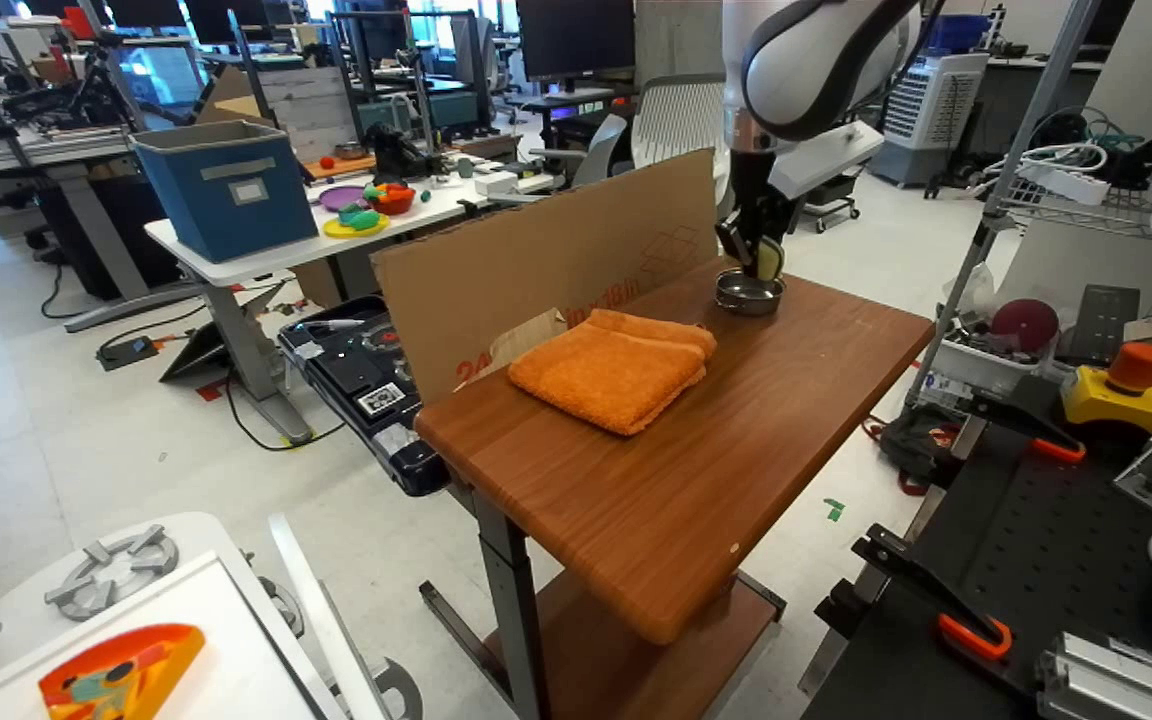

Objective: Put the brown object in the pot

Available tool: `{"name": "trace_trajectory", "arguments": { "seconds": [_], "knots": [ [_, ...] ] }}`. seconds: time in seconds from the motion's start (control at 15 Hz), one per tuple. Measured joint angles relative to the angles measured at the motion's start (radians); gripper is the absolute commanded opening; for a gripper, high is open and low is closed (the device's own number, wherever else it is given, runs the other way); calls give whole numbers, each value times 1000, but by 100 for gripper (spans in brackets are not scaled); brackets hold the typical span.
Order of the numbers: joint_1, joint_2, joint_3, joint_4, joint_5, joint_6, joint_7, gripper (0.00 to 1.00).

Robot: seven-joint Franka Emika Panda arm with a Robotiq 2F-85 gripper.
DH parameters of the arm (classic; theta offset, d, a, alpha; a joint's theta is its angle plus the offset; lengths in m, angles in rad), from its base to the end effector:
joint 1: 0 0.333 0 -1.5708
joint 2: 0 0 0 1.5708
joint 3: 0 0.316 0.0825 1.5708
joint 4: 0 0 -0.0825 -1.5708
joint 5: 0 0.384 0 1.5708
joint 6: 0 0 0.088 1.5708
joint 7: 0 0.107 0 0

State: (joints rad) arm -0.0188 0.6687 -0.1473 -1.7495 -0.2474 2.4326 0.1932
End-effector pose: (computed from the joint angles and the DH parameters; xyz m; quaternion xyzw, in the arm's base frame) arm 0.6592 -0.1028 0.1951 0.9896 -0.0692 0.0092 0.1261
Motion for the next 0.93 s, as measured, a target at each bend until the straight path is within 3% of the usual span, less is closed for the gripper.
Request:
{"name": "trace_trajectory", "arguments": {
  "seconds": [0.33, 0.6, 0.93],
  "knots": [
    [0, 39, -1, 30, 0, -16, -9, 99],
    [-1, 6, -1, -5, 3, -16, -36, 100],
    [-4, -117, 1, -137, 31, -64, -42, 100]
  ]
}}
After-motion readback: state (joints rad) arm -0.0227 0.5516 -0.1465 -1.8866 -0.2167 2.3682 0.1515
